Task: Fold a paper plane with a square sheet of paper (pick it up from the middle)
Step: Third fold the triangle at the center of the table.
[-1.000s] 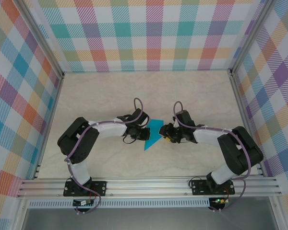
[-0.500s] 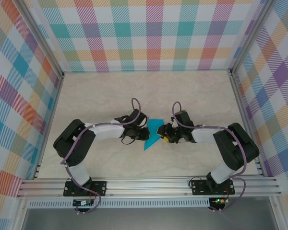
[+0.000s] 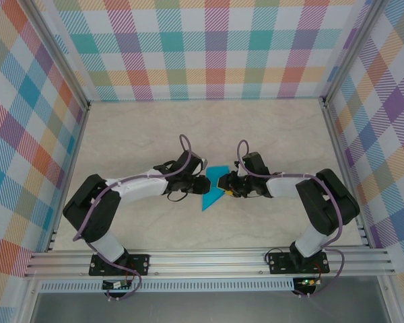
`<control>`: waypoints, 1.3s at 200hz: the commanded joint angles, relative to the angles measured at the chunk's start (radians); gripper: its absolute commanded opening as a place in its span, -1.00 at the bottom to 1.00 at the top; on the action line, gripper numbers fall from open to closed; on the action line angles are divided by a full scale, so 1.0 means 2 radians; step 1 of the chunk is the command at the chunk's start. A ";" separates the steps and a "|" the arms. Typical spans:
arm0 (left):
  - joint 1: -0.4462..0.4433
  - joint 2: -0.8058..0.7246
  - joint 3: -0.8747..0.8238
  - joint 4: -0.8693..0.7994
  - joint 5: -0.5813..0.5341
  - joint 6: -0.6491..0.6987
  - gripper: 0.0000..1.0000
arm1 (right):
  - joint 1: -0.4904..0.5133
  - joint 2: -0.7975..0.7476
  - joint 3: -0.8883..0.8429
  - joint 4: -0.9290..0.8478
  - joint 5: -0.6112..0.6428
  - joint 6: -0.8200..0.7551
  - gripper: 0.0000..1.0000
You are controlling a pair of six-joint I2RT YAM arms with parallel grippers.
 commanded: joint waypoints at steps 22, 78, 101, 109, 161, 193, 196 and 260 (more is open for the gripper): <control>0.002 -0.053 -0.029 -0.011 0.000 -0.012 -0.37 | 0.008 0.020 0.032 -0.048 -0.009 -0.067 -0.40; -0.013 -0.081 -0.062 0.000 -0.006 -0.032 -0.28 | 0.009 0.021 0.040 -0.060 -0.017 -0.092 -0.34; -0.022 -0.075 -0.066 0.002 -0.013 -0.036 -0.27 | 0.009 0.024 0.044 -0.070 -0.017 -0.104 -0.40; -0.025 -0.073 -0.065 0.002 -0.015 -0.037 -0.27 | 0.009 0.028 0.047 -0.074 -0.019 -0.107 -0.44; -0.062 -0.041 -0.041 -0.014 -0.070 -0.036 -0.15 | 0.009 0.033 0.057 -0.075 -0.024 -0.096 -0.67; -0.096 -0.010 -0.019 -0.025 -0.117 -0.037 -0.06 | 0.009 0.031 0.064 -0.086 -0.026 -0.093 -0.75; -0.099 -0.008 -0.018 -0.024 -0.121 -0.038 -0.06 | 0.009 0.031 0.065 -0.088 -0.026 -0.092 -0.76; -0.159 0.026 0.006 -0.039 -0.233 -0.058 -0.03 | 0.009 0.027 0.066 -0.091 -0.035 -0.077 -0.84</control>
